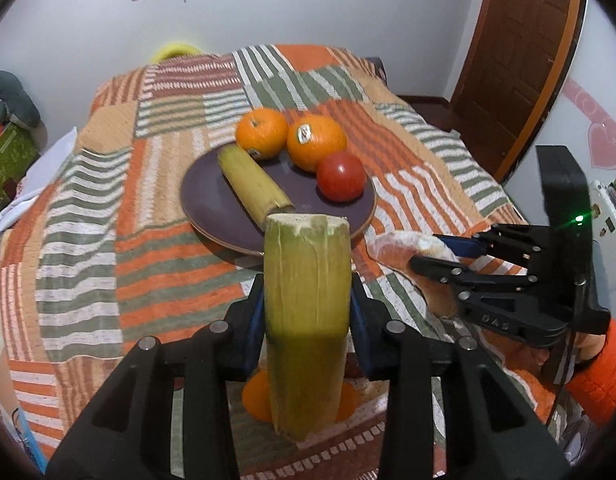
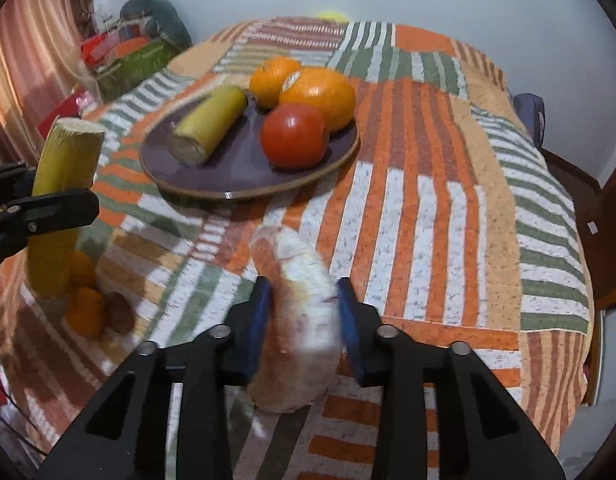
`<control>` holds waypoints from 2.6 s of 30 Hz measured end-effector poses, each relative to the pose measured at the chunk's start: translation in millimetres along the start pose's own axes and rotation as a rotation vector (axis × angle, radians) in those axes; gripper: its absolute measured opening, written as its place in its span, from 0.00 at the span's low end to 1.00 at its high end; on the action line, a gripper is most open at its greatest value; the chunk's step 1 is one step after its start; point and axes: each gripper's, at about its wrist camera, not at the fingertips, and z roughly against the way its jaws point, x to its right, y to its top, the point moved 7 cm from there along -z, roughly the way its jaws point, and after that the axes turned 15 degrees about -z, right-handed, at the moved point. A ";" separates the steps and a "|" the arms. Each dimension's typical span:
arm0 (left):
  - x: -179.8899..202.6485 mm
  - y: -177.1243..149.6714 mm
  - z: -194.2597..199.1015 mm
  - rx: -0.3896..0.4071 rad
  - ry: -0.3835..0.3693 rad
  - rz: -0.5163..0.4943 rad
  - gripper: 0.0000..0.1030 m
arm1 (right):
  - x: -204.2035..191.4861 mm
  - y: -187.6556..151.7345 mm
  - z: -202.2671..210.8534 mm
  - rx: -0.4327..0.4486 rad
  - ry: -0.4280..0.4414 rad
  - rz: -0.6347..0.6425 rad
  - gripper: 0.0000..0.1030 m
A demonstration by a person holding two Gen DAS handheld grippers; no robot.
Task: Organize fruits
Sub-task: 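Carry the sugarcane onto the plate with the left tool while the right tool lowers the pomelo, then open both tools and lift them away from the plate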
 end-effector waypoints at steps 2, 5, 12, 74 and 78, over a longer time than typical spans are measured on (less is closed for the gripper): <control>-4.1 3.7 8.8 0.019 0.012 0.011 0.36 | -2.7 5.9 9.5 0.019 0.022 -0.012 0.23; -9.9 7.8 18.3 0.039 0.026 0.027 0.36 | -6.7 13.0 21.2 0.056 0.022 -0.005 0.22; -28.8 16.1 30.5 0.073 0.054 0.069 0.36 | -19.4 29.5 43.8 0.123 0.047 -0.005 0.22; -100.7 53.3 -72.8 0.022 0.086 0.187 0.37 | -54.6 100.7 -15.6 0.165 0.026 0.052 0.37; -94.8 53.2 -53.8 0.037 0.108 0.158 0.37 | -55.1 98.9 -10.3 0.167 0.025 0.051 0.37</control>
